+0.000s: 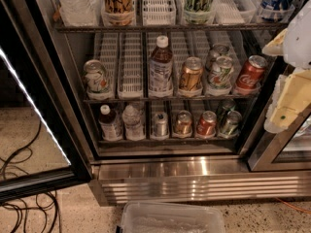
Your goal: Pick water bottle from bottom shelf of fridge
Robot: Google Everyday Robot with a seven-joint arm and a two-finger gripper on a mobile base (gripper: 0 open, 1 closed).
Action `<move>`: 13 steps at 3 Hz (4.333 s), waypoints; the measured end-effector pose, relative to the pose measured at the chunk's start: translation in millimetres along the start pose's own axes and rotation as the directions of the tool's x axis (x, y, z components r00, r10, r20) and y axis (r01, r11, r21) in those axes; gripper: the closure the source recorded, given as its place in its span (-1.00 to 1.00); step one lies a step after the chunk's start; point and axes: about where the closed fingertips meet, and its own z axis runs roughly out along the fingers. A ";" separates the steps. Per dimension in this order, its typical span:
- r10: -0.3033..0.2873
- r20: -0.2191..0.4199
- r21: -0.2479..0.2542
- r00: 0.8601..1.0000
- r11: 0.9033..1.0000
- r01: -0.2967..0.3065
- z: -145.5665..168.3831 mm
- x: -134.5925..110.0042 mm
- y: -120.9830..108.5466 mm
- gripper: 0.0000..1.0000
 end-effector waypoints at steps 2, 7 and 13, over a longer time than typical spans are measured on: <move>0.017 0.042 -0.022 0.999 1.000 -0.016 19.6 -1.0 -2.0 -1.00; 0.096 0.411 0.020 0.907 0.993 -0.114 125.5 -77.5 -8.1 -1.00; 0.276 0.477 -0.017 0.834 0.952 -0.305 268.8 -151.2 70.7 -1.00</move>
Offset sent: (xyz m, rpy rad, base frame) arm 0.0171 0.0044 -0.0470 0.1138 0.0487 -0.0021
